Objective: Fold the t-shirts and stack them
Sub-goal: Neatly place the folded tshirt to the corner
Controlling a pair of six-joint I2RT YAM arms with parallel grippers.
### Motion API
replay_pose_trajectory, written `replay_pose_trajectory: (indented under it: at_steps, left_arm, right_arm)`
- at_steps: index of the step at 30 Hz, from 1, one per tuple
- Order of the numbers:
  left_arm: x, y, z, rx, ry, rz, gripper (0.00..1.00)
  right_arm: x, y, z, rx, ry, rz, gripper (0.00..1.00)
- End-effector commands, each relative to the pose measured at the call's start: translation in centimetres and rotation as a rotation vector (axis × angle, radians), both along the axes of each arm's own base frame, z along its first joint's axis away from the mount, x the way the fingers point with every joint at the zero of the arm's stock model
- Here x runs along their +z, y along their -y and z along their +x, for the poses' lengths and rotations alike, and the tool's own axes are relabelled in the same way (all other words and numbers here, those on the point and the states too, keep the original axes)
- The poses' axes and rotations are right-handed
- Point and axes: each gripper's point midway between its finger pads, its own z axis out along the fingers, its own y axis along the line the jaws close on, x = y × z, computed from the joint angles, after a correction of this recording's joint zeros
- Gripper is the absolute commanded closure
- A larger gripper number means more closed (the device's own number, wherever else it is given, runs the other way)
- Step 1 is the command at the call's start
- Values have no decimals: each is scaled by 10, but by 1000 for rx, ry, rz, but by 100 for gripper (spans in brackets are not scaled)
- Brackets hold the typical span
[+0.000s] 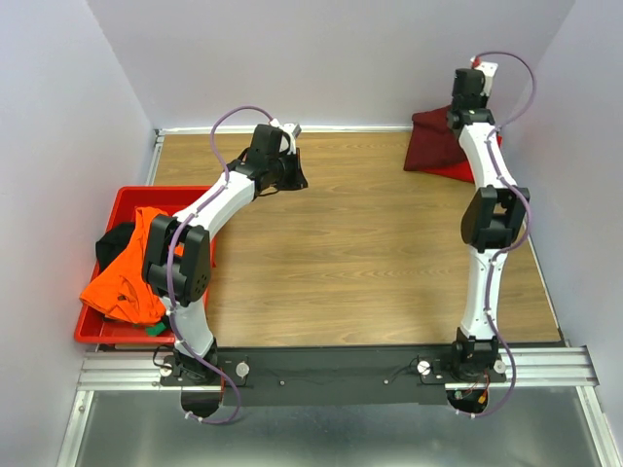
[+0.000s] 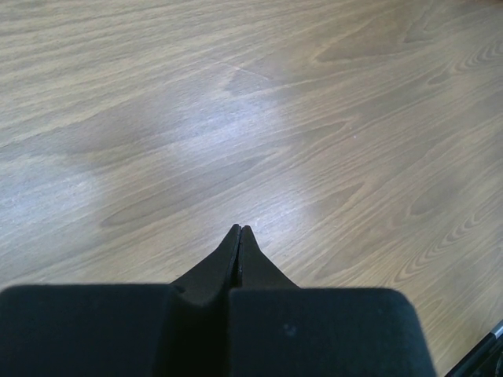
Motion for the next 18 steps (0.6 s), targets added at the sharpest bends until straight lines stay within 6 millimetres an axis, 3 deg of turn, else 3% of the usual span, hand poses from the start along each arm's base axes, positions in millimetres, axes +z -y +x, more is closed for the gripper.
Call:
replay_pose_trajectory:
  at_steps: [1, 3, 4, 5, 6, 8, 10, 11, 18]
  left_arm:
    - [-2, 3, -4, -32, -4, -21, 99]
    - [-2, 5, -4, -37, -2, -25, 99]
    - [-3, 5, -5, -41, -6, -24, 99]
    - [-3, 5, -5, -41, -5, -25, 99]
    - [-3, 5, -5, -42, -5, -25, 99]
    - [-3, 6, -5, -46, -4, -28, 98]
    - [-2, 7, -5, -47, -1, -30, 96]
    - [-2, 7, -6, -47, -4, -29, 95]
    - [4, 7, -6, -39, 7, -36, 91]
  right_arm:
    - [3, 59, -12, -101, 49, 61, 100]
    - [-19, 73, -14, -113, 26, 102, 98]
    - [-24, 89, -19, -134, 19, 116, 90]
    - [-35, 91, -20, -129, 8, 143, 57]
    - [-34, 96, -23, -139, 9, 147, 42]
    - [-35, 92, -25, -121, 5, 162, 28]
    - [-26, 87, -28, -103, 20, 186, 6]
    - [-23, 81, -27, -84, 30, 207, 0]
    - [-7, 46, -36, 5, 59, 309, 0]
